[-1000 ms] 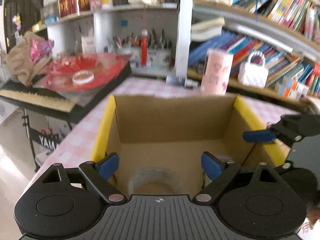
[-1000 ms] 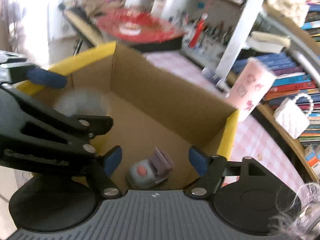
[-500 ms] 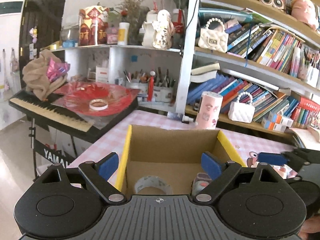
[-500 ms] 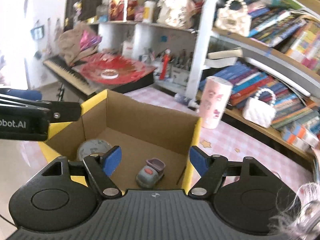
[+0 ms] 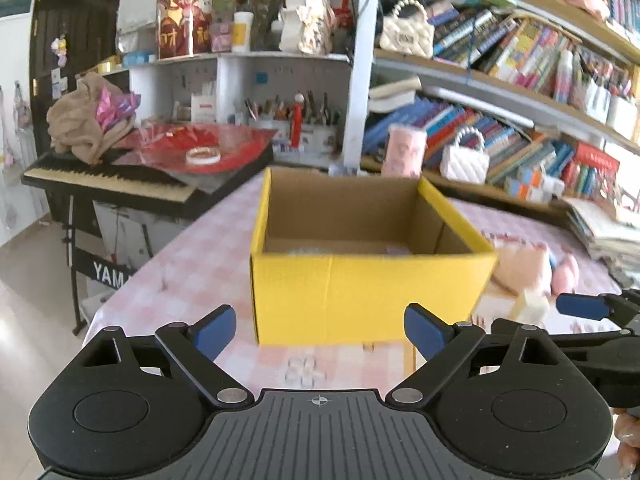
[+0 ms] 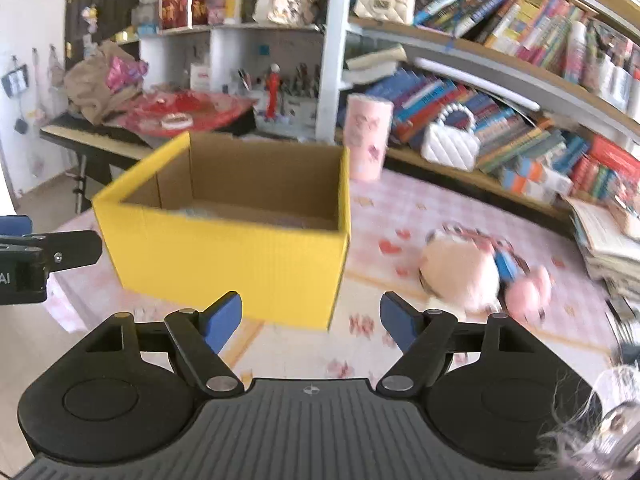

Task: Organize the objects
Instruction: 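Withdraw both tools from the box and move toward the white foam cube, then grasp the white foam cube with the left tool while the right tool grasps the pink plush heart, then carry the foam cube and pink plush heart with both tools to the box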

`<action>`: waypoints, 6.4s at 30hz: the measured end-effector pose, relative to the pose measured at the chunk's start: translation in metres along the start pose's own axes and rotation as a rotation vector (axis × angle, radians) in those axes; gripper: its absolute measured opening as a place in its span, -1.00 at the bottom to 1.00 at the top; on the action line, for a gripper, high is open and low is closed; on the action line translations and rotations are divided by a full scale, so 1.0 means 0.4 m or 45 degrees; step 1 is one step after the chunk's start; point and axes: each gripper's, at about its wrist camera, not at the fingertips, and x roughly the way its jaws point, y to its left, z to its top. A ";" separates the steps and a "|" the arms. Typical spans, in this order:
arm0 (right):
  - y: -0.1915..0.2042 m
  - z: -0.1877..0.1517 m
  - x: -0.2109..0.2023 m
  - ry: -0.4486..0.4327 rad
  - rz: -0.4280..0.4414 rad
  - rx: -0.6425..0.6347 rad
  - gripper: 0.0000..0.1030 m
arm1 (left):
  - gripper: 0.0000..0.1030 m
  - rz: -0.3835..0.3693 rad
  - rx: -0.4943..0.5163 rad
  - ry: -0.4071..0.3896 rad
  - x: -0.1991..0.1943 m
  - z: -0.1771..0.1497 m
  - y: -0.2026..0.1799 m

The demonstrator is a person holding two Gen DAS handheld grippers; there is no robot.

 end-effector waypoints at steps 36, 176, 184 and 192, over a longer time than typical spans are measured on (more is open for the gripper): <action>-0.067 -0.252 -0.189 0.163 -0.405 0.323 0.64 | 0.84 -0.279 0.224 0.198 -0.049 -0.156 -0.135; -0.137 -0.076 0.000 0.162 0.137 0.144 0.54 | -0.30 -0.118 -0.139 0.242 0.043 -0.069 -0.117; -0.024 -0.075 -0.030 0.145 0.178 0.106 0.54 | -0.31 -0.089 -0.160 0.204 -0.014 -0.084 -0.031; 0.041 -0.084 -0.061 0.121 0.172 0.115 0.54 | -0.31 -0.103 -0.134 0.169 -0.049 -0.093 0.017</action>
